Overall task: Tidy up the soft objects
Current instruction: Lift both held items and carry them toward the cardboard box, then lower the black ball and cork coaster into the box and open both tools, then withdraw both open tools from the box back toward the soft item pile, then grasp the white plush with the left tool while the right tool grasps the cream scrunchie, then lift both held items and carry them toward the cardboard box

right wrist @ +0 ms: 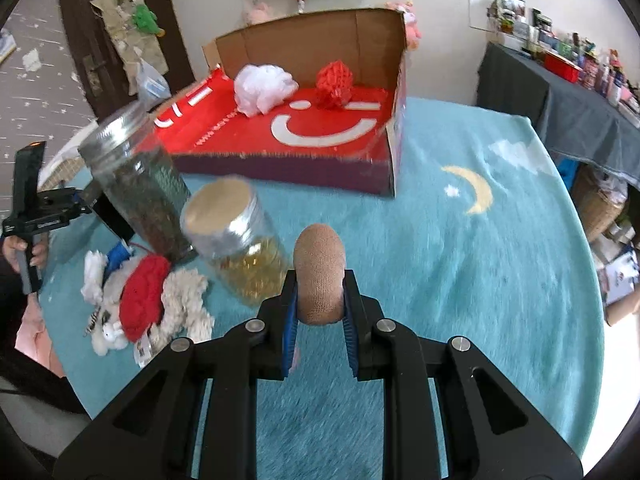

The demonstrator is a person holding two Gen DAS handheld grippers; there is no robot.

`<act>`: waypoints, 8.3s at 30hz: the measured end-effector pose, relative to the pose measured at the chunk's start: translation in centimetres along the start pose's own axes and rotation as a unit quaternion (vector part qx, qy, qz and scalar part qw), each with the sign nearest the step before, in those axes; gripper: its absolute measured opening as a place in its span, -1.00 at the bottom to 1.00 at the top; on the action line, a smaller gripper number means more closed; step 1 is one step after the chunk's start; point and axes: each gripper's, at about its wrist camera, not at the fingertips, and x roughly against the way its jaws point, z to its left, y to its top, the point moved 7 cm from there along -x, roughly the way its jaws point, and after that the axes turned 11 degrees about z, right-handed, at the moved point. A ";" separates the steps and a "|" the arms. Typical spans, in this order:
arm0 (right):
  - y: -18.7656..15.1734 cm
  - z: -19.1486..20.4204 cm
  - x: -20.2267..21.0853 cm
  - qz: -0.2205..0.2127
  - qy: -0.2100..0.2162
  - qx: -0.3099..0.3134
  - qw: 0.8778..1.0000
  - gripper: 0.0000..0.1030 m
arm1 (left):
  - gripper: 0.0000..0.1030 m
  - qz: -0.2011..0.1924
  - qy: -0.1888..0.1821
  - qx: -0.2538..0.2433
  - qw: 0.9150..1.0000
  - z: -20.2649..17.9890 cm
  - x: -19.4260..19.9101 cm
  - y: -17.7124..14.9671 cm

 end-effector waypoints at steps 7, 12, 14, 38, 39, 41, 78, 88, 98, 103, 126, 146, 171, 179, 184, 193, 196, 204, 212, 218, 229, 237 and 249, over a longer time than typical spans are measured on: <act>2.2 -0.6 -0.7 0.005 0.008 0.034 0.999 -0.63 | -0.47 -0.001 0.009 -0.041 0.999 0.7 -0.7 1.9; 3.6 -0.7 -1.0 0.008 0.036 0.050 0.998 -0.63 | -0.47 -0.003 -0.004 -0.055 0.999 1.1 -0.8 3.1; 4.1 -0.6 -1.1 0.010 0.038 0.057 0.998 -0.63 | -0.47 -0.007 -0.017 -0.062 0.998 1.0 -0.5 3.6; 16.6 2.7 -4.9 0.051 -0.012 0.052 0.997 -0.62 | -0.46 -0.001 -0.035 -0.035 0.999 -4.1 -1.3 14.8; 16.9 2.5 -5.4 0.062 -0.020 0.048 0.997 -0.62 | -0.46 0.011 -0.032 -0.028 0.999 -4.2 -1.9 15.3; 17.9 1.9 -6.8 0.089 -0.042 0.034 0.995 -0.62 | -0.46 0.036 -0.019 -0.006 0.999 -4.1 -3.3 16.3; 21.0 1.5 -10.0 0.150 -0.127 0.029 0.980 0.16 | 0.56 0.074 0.076 0.028 0.994 -1.6 -5.9 18.4; 19.5 5.0 -0.6 0.066 -0.117 0.030 0.990 0.33 | 0.92 -0.024 0.074 0.030 0.997 -5.5 2.9 17.2; 14.4 9.0 9.9 -0.043 -0.111 0.022 0.993 0.55 | 0.99 -0.125 0.054 0.027 0.990 -10.2 11.5 12.6; 10.4 10.7 13.7 -0.107 -0.121 0.019 0.987 0.73 | 1.00 -0.158 0.022 0.037 0.986 -12.4 13.4 9.7; -4.8 11.1 10.9 -0.243 -0.155 -0.070 0.955 0.77 | 1.00 -0.244 0.029 0.043 0.968 -17.5 9.9 -1.6; -8.3 9.9 3.4 -0.178 -0.175 -0.082 0.965 0.84 | 1.00 -0.170 0.053 0.091 0.980 -15.6 2.6 -5.0; -7.6 8.5 0.6 -0.104 -0.132 -0.094 0.981 0.84 | 1.00 -0.096 0.020 0.094 0.991 -13.7 1.3 -3.9; -5.7 7.8 0.2 -0.071 -0.070 -0.102 0.990 0.84 | 0.69 -0.057 0.015 0.064 0.996 -13.9 0.2 -2.8; -4.7 8.1 -1.5 -0.028 0.004 -0.098 0.995 0.21 | -0.22 -0.027 -0.014 0.046 0.998 -14.6 -1.1 -2.7; -3.9 8.9 -0.2 -0.030 0.078 -0.088 0.993 -0.77 | -0.52 -0.027 -0.035 0.027 0.999 -15.5 0.1 -2.0; -3.7 8.7 0.3 -0.033 0.083 -0.094 0.992 -0.77 | -0.52 -0.024 -0.041 0.023 0.999 -15.5 0.3 -1.9; -4.3 8.3 -0.2 -0.015 0.089 -0.101 0.991 -0.77 | -0.34 0.003 -0.041 0.040 0.998 -13.9 -0.4 -3.0; -5.0 7.6 -1.0 -0.007 0.051 -0.106 0.993 -0.72 | 0.19 -0.007 -0.027 0.051 0.998 -12.4 0.0 -3.5; -5.2 7.4 -1.0 -0.006 0.048 -0.107 0.993 -0.61 | 0.41 -0.015 -0.026 0.054 0.998 -12.0 0.5 -4.0; -5.0 7.0 -1.4 -0.023 0.074 -0.125 0.989 -0.61 | -0.54 -0.019 -0.056 0.050 0.997 -12.4 0.7 -3.9; -4.0 6.6 1.6 -0.073 0.067 -0.115 0.988 -0.74 | -0.64 -0.035 -0.072 0.036 0.996 -13.5 2.1 -2.7; -2.7 8.9 4.3 -0.094 0.107 -0.090 0.986 -0.74 | -0.64 -0.034 -0.086 0.016 0.996 -15.2 2.0 -1.0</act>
